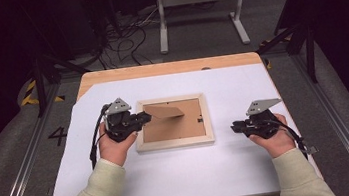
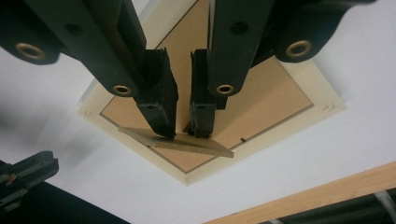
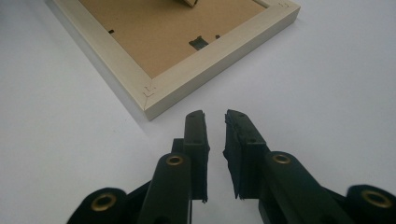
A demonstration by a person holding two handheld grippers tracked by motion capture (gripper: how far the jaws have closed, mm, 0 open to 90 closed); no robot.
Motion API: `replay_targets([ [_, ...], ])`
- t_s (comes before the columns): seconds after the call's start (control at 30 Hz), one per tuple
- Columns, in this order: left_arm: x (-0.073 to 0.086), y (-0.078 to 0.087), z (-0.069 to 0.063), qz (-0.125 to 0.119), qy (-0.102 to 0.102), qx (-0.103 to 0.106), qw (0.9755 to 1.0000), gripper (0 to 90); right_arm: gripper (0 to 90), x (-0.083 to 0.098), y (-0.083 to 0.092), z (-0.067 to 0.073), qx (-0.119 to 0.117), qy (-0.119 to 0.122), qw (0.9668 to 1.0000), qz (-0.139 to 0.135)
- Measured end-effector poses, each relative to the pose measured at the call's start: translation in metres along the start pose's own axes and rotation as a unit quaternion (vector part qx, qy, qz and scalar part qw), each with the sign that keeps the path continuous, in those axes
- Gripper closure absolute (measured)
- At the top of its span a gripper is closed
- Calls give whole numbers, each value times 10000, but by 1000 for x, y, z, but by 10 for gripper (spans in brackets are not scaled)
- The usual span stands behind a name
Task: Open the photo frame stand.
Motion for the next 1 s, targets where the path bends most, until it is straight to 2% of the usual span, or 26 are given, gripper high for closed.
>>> replay_targets([
  [0.2, -7, -5, -3, -15, -46, -61, 10000, 802, 785, 1, 1, -1, 19, -19, 10000, 1],
  [0.47, -13, -8, -4, -126, 39, -41, 9999, 802, 782, 2, 1, -1, 11, -23, 10000, 7],
  [0.8, -9, -1, -5, 33, -19, -184, 9998, 779, 779, 1, 0, -1, -4, -26, 10000, -5],
  [0.9, -6, 5, -3, 16, 53, -138, 9999, 734, 778, 1, 1, -2, -7, -34, 10000, -19],
  [1.0, -3, 15, 1, -87, 262, -55, 9996, 700, 776, 1, 1, -3, 0, -42, 10000, -27],
])
Point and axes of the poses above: each handheld gripper's, and its own axes: y roughly backward along the jaws, x roughly out of its underside, z roughly to its left, the point moved 1 cm from there along -y, roughly forward along the jaws, and after that the axes turned 10 degrees about x, right-handed, at the moved point
